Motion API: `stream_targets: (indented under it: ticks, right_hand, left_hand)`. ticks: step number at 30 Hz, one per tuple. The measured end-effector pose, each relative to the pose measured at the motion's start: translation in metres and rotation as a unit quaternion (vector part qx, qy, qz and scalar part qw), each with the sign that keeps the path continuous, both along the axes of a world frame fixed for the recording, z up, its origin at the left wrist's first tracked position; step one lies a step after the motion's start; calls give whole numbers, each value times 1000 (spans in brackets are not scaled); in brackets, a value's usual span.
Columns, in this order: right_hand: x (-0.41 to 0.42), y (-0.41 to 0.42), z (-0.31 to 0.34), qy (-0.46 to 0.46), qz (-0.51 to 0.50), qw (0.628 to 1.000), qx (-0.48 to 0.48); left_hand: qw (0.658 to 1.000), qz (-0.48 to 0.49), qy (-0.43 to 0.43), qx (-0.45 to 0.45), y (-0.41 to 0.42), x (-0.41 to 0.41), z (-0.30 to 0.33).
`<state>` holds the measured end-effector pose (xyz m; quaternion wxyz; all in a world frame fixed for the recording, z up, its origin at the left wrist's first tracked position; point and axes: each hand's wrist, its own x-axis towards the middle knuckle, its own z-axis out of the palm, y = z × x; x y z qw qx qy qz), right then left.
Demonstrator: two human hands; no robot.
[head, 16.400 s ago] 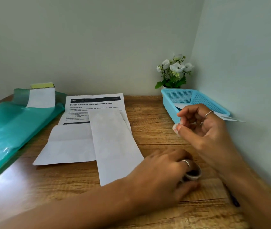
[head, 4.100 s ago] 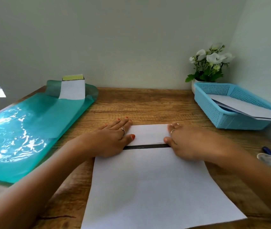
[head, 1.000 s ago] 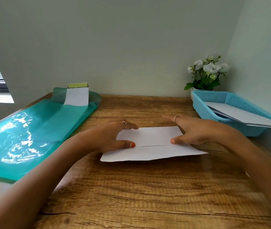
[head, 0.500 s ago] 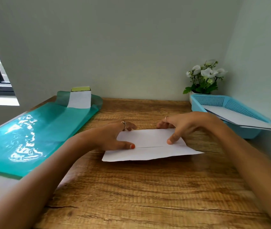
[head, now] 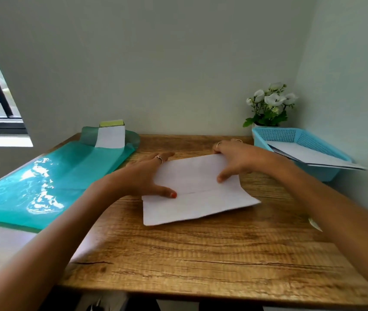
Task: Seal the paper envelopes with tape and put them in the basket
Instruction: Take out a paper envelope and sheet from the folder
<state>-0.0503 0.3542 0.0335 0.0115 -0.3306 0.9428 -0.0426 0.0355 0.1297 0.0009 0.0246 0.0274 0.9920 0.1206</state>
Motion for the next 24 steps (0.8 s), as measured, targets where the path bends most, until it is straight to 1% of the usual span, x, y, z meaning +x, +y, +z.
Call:
stream_targets:
  ticks: [2, 4, 7, 9, 11, 12, 15, 17, 19, 21, 24]
  right_hand:
    - [13, 6, -2, 29, 2, 997, -70]
    - [26, 13, -4, 49, -1, 993, -108]
    - [46, 25, -10, 71, 8, 993, -96]
    - [54, 32, -16, 65, 26, 994, -86]
    - [61, 38, -23, 41, 29, 997, -67]
    - [63, 40, -26, 30, 27, 998, -53]
    - [72, 48, -31, 4, 27, 999, -25]
    - [78, 52, -30, -20, 29, 999, -3]
    - [84, 53, -28, -61, 10, 998, 21]
    - [88, 50, -29, -81, 3, 996, 32]
    - [96, 34, -37, -102, 56, 993, 26]
  left_hand:
    - [999, -10, 43, -21, 4, 8, 5]
    - [991, -21, 112, -69, 7, 18, 10]
    - [968, -58, 207, -128, 19, 38, 14]
    - [956, -98, 232, -149, 28, 51, 14]
    - [955, -129, 221, -150, 37, 62, 8]
    - [961, -129, 197, -146, 40, 67, 4]
    - [981, -109, 88, -131, 43, 75, -11]
    - [986, -112, 41, -116, 42, 78, -19]
    - [989, -115, 19, -95, 41, 81, -21]
    - [991, -108, 13, -81, 42, 83, -19]
    - [994, -89, 26, -64, 48, 86, -17]
